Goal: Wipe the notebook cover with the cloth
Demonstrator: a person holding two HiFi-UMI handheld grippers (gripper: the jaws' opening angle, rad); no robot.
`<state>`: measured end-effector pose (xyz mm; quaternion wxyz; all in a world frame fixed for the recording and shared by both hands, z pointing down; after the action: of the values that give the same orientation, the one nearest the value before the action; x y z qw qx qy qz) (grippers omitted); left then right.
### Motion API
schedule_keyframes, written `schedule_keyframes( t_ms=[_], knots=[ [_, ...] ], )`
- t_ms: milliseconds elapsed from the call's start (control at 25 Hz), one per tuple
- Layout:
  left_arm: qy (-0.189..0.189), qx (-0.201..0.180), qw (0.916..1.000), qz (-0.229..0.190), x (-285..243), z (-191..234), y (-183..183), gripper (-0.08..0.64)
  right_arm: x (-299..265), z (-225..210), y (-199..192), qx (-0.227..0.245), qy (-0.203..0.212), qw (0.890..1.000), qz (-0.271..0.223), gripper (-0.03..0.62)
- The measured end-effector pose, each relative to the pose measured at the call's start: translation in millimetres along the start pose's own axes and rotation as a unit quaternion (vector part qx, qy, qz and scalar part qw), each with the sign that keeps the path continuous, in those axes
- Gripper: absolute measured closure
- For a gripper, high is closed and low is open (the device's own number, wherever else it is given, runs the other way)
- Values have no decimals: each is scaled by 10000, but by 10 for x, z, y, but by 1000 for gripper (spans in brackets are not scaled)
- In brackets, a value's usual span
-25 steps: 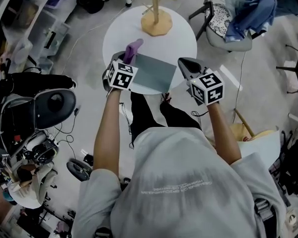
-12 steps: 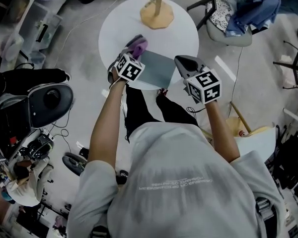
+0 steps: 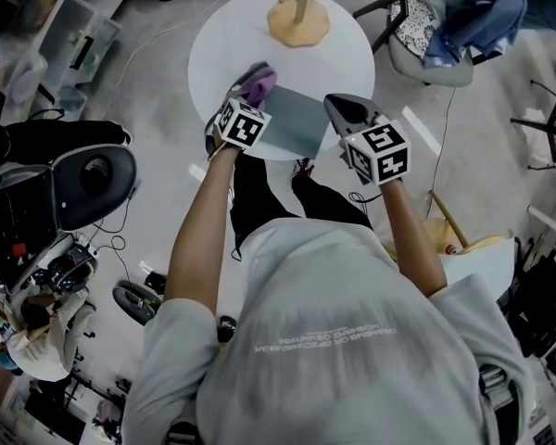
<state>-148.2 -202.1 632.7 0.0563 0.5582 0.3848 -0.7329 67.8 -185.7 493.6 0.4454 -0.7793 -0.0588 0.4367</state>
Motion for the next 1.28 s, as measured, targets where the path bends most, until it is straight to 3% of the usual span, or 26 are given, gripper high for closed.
schedule_keyframes(
  t_ms=[440, 800, 1040, 1280],
  knots=[
    [283, -154, 9992, 223, 117, -240, -322, 482, 101, 104, -150, 94, -50, 9999, 40, 591],
    [205, 141, 9993, 268, 265, -401, -581, 482, 86, 261, -202, 179, 39, 9998, -21, 591],
    [230, 132, 9992, 293, 323, -514, -681, 482, 60, 278, -275, 207, 143, 9997, 80, 591],
    [-13, 63, 9989, 455, 411, -621, -787, 482, 23, 257, -326, 202, 208, 9994, 161, 591]
  ],
)
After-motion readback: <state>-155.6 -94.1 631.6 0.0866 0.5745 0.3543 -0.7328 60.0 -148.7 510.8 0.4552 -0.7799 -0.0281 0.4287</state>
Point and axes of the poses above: the fingertips, and each gripper's own axes: x backward along the fingers, z to its left, y out of its top, the point moved 9 cm from there along x, backward along the fingers, and after that the axes turned 1 degree about -z, right-handed, at the moved point
